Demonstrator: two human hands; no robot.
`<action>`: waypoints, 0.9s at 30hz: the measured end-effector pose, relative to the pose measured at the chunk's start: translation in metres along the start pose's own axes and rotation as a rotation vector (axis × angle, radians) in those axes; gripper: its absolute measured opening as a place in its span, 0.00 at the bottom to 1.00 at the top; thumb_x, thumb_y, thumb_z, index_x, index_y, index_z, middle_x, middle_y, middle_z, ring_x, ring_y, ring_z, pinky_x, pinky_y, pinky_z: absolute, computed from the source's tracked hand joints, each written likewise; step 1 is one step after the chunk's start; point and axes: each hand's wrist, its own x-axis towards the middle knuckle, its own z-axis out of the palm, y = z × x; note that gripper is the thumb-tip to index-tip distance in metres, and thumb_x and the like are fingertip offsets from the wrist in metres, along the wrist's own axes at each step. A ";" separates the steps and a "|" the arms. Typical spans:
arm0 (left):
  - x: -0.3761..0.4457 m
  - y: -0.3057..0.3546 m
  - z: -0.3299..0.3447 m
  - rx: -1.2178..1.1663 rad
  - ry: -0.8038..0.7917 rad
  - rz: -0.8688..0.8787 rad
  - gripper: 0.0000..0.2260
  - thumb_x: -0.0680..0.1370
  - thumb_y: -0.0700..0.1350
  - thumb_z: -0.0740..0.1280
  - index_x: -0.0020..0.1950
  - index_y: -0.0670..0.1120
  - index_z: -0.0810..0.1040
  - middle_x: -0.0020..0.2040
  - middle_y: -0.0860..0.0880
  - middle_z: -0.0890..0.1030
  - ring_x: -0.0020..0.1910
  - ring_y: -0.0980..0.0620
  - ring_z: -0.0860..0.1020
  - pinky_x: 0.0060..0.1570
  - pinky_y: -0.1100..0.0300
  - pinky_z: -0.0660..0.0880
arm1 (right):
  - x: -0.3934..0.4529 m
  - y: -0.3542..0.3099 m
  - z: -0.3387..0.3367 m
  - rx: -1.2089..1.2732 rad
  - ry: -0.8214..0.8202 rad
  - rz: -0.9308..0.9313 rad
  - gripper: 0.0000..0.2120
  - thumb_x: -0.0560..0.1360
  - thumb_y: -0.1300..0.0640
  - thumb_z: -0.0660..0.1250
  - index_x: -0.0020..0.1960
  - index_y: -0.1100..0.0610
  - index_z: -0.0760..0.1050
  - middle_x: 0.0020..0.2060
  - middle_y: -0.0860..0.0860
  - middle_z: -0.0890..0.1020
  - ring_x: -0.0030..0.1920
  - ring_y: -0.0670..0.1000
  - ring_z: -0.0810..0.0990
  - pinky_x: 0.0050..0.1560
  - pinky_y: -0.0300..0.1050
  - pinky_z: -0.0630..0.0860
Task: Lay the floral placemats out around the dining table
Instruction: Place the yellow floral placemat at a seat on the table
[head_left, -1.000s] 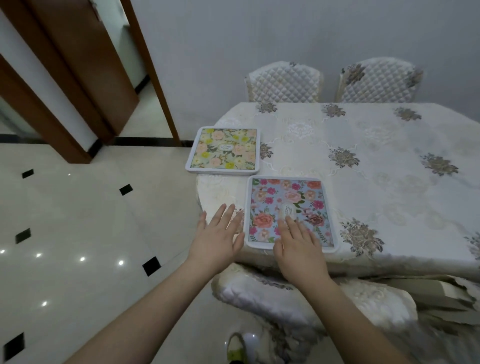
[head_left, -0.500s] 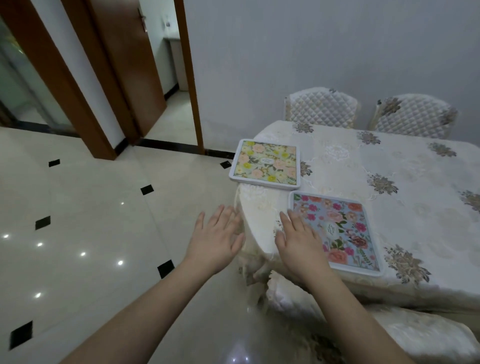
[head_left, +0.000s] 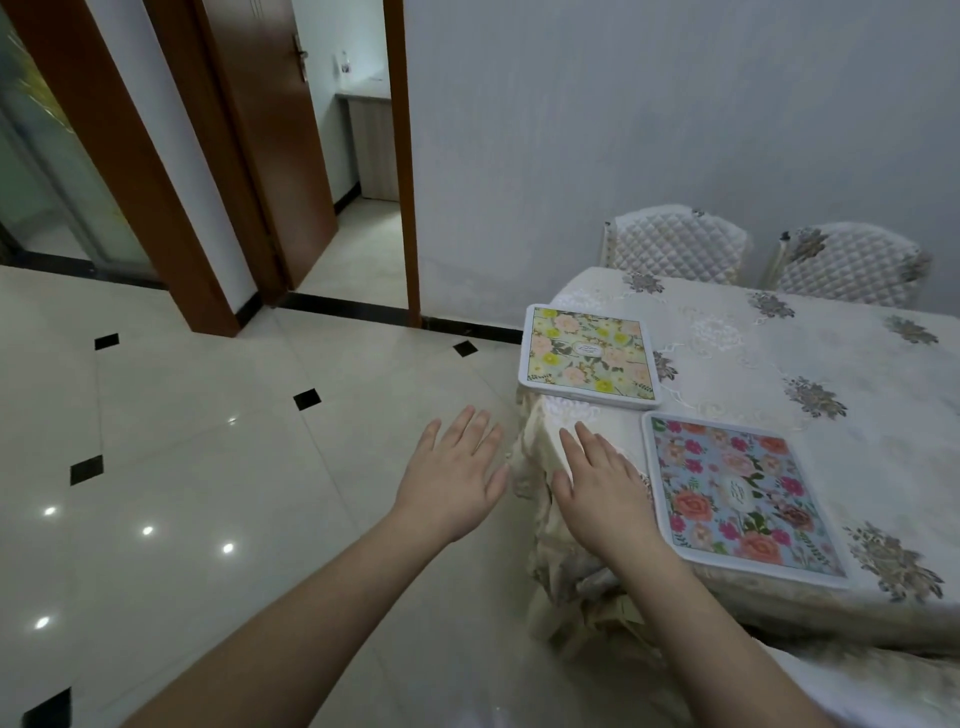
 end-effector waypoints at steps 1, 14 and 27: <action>0.004 -0.003 0.002 -0.012 0.006 0.010 0.33 0.78 0.60 0.36 0.80 0.49 0.53 0.81 0.49 0.51 0.80 0.51 0.46 0.76 0.48 0.46 | 0.004 0.000 0.000 -0.001 -0.002 0.006 0.25 0.83 0.49 0.48 0.79 0.50 0.50 0.80 0.50 0.51 0.78 0.52 0.50 0.77 0.52 0.48; 0.121 -0.017 0.026 0.042 -0.022 0.086 0.36 0.76 0.60 0.34 0.80 0.48 0.56 0.80 0.48 0.57 0.79 0.48 0.51 0.76 0.50 0.44 | 0.103 0.031 0.013 0.042 0.003 0.101 0.27 0.82 0.48 0.46 0.80 0.53 0.50 0.79 0.52 0.52 0.78 0.54 0.51 0.76 0.50 0.48; 0.237 -0.034 0.044 0.014 -0.061 0.121 0.27 0.80 0.58 0.49 0.72 0.47 0.72 0.70 0.46 0.75 0.72 0.46 0.70 0.69 0.47 0.66 | 0.206 0.055 0.027 0.043 -0.018 0.151 0.41 0.69 0.40 0.28 0.80 0.51 0.48 0.80 0.51 0.51 0.79 0.53 0.50 0.76 0.51 0.48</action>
